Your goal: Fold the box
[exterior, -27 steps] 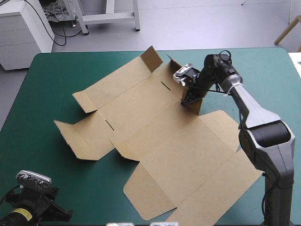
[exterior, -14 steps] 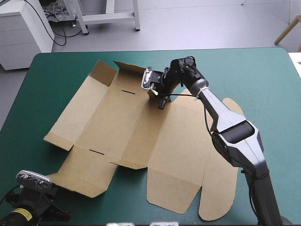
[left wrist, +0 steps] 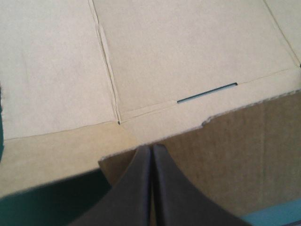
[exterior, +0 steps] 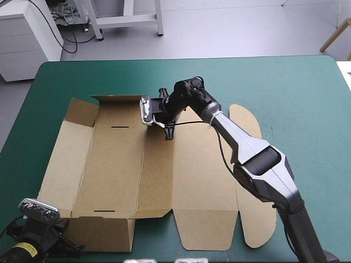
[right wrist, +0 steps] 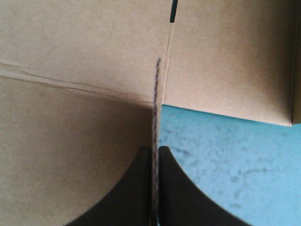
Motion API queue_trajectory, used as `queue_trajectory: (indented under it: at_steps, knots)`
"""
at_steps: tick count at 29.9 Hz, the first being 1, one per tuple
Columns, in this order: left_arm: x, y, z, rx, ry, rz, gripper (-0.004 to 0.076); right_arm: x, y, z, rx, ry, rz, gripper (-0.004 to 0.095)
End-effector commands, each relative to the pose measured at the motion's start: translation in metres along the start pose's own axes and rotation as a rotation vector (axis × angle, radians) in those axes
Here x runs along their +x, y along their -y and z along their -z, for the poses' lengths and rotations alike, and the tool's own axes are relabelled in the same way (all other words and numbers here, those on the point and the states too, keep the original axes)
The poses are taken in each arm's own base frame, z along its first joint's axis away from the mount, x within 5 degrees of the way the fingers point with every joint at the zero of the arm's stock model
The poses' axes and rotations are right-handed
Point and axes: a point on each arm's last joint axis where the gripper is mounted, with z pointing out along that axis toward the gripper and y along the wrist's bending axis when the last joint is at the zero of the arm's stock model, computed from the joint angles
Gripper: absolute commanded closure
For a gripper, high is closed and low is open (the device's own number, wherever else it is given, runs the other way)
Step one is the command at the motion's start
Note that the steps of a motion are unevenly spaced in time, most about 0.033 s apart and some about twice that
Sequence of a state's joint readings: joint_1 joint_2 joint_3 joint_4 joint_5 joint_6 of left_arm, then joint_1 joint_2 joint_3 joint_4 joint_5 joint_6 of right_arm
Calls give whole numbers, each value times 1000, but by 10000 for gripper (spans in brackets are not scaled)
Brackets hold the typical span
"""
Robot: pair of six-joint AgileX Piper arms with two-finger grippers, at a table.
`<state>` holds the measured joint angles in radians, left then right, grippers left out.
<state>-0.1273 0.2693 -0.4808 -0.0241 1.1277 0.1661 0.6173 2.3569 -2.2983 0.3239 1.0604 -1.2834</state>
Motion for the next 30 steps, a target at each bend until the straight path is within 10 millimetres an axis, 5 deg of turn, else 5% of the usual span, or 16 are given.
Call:
queue_trajectory:
  at_steps: [1, 15, 30]
  knots:
    - [-10, 0, 3, 11, 61, 12, 734, -26, 8, 42, 94, 83, 40, 927]
    - [-34, 3, 70, 49, 159, 21, 734, -28, 6, 41, 86, 80, -11, 927]
    - [-34, 1, 73, 33, 157, 16, 734, -29, -3, 41, -18, 86, -71, 927]
